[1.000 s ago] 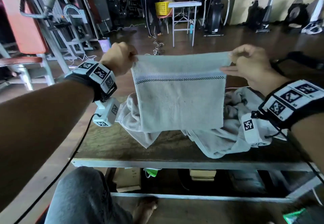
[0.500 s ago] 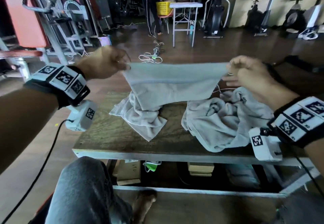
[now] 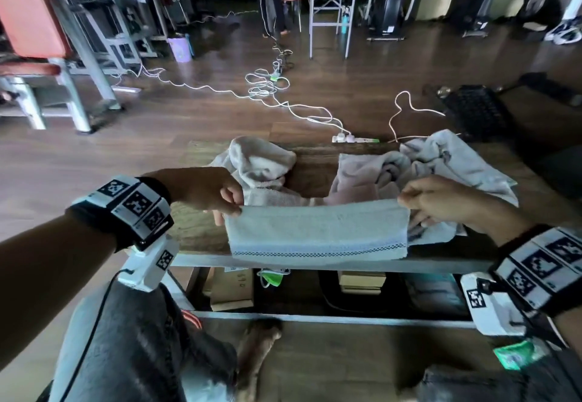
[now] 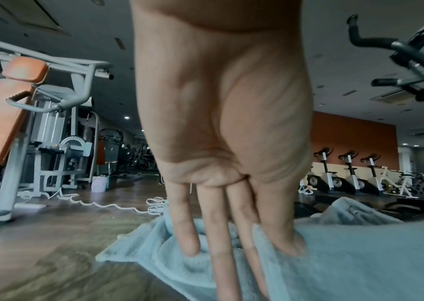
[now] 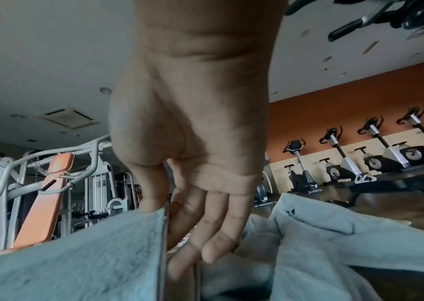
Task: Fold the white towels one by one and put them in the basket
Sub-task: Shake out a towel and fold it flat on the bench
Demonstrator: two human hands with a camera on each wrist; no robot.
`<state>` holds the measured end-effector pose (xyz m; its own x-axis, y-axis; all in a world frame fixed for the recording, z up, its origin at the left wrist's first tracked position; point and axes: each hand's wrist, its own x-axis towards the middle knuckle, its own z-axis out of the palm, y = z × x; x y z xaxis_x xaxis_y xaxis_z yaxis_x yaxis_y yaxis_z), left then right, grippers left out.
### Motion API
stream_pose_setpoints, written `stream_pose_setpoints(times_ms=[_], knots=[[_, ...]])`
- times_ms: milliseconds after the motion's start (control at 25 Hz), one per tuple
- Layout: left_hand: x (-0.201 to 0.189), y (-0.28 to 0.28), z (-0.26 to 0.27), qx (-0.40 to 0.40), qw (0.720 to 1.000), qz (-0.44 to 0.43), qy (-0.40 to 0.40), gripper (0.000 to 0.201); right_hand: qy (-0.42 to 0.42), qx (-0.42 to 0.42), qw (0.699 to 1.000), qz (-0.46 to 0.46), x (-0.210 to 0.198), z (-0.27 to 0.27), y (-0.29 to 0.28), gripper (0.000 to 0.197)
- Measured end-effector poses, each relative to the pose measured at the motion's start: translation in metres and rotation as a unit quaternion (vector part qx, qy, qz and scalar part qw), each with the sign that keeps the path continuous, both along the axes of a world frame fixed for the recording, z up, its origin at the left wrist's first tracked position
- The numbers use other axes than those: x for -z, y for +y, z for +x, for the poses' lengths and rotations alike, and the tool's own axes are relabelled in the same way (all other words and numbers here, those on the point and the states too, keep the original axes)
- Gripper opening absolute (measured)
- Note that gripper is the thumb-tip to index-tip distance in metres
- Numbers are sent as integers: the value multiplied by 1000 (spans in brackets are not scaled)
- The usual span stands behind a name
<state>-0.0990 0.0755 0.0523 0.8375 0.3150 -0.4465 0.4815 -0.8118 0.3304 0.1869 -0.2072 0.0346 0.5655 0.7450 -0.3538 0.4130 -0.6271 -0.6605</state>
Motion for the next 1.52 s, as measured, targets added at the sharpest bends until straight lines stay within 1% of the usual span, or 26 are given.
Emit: stream_pose_setpoints(times_ms=[80,160,240,320,400,520,600,680,760,840,920,1000,1080,1160,1200,1280,1360,1440,1520], knots=[[15,12,15,-29,999,22,-39,12,-72,14,997,25,11,9,16,20],[30,23,30,-57,994,49,-74,14,-144,11,989,44,21,18,31,23],[46,28,42,-70,988,93,-99,17,-192,-4,980,55,34,26,43,18],[65,31,53,-90,983,104,-119,20,-206,-10,975,80,49,35,56,14],[82,32,61,-116,980,82,-136,23,-210,-12,972,104,63,42,66,16],[99,34,64,-154,972,64,-164,22,-206,-8,973,100,81,49,75,19],[103,35,63,-176,966,53,-179,21,-193,-7,976,95,88,51,75,19],[103,37,62,-179,964,41,-192,24,-170,5,979,114,92,53,73,16],[100,38,61,-158,964,42,-209,26,-142,37,978,149,94,54,72,13],[98,44,58,-155,960,46,-227,16,-103,78,973,192,95,53,70,10],[96,50,52,-168,954,37,-244,6,-71,116,962,237,95,51,68,7],[92,54,46,-175,947,27,-267,5,-27,137,947,290,89,47,64,8],[83,55,40,-162,944,27,-287,7,-2,136,934,330,78,43,57,10],[71,52,37,-144,940,28,-307,10,-11,120,932,341,66,39,50,9],[64,51,36,-142,937,21,-319,18,-15,112,931,346,60,38,47,11],[54,50,35,-149,929,-3,-339,27,-29,83,934,347,52,39,41,20],[45,48,33,-147,930,6,-336,26,-79,30,946,314,41,37,33,27],[38,45,33,-142,932,32,-331,23,-134,-18,947,290,30,33,25,22],[31,39,32,-138,933,54,-329,20,-141,-27,943,300,22,29,18,19]])
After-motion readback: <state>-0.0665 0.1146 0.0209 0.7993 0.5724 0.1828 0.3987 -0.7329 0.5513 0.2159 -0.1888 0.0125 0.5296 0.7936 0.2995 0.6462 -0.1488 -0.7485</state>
